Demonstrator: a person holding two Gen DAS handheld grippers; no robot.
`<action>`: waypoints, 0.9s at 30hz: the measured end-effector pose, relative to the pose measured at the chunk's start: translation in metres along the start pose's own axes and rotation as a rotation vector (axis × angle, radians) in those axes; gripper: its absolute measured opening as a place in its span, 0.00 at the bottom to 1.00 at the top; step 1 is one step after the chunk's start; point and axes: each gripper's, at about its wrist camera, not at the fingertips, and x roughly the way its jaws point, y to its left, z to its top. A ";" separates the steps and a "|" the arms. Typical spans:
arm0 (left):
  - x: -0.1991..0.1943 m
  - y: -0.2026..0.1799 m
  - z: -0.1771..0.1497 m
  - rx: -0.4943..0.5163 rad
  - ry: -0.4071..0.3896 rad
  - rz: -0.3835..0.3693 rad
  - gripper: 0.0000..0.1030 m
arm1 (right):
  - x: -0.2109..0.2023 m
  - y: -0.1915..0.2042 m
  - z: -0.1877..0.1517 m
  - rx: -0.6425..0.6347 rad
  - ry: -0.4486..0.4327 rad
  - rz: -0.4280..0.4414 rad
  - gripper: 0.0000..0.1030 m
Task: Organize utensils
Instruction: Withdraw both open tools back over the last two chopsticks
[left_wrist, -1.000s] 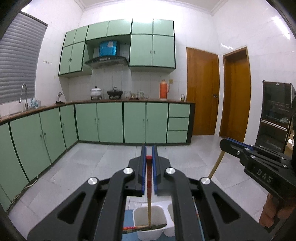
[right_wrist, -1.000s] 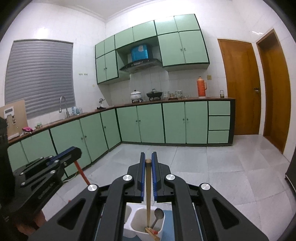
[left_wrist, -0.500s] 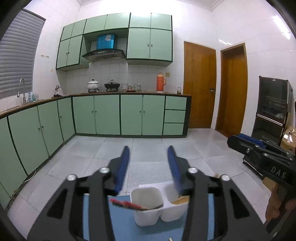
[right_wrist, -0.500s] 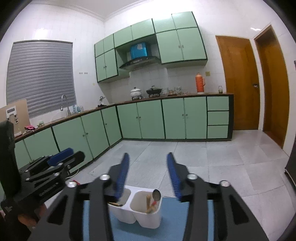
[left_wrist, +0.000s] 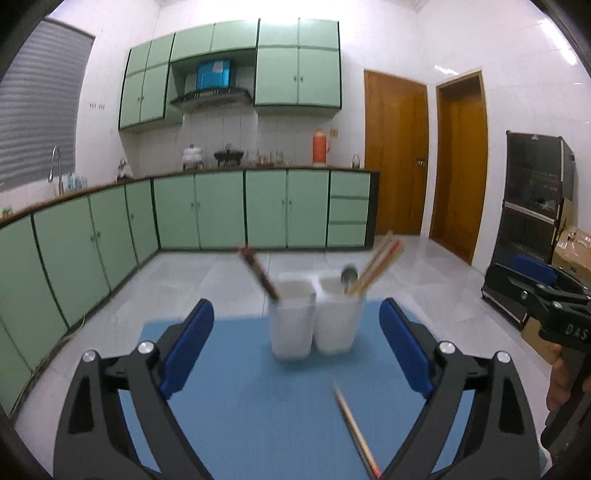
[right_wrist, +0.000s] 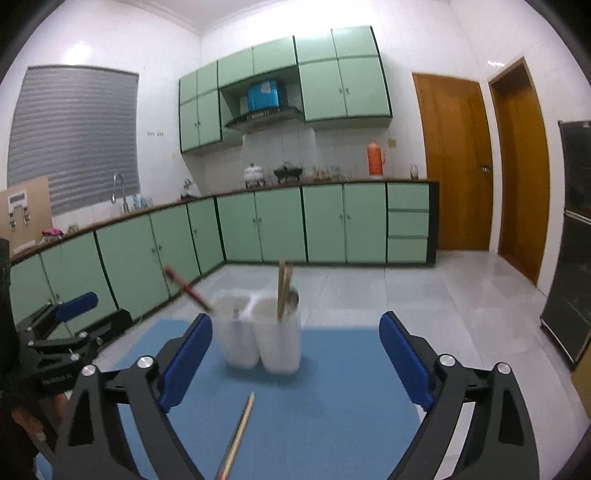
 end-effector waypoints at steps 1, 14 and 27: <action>-0.003 0.001 -0.008 -0.005 0.019 0.004 0.87 | -0.004 0.001 -0.010 0.003 0.019 -0.003 0.89; -0.023 0.014 -0.105 -0.024 0.259 0.041 0.88 | -0.018 0.021 -0.125 0.073 0.312 0.019 0.93; -0.025 0.021 -0.146 -0.044 0.377 0.075 0.88 | -0.021 0.050 -0.180 -0.021 0.441 0.048 0.63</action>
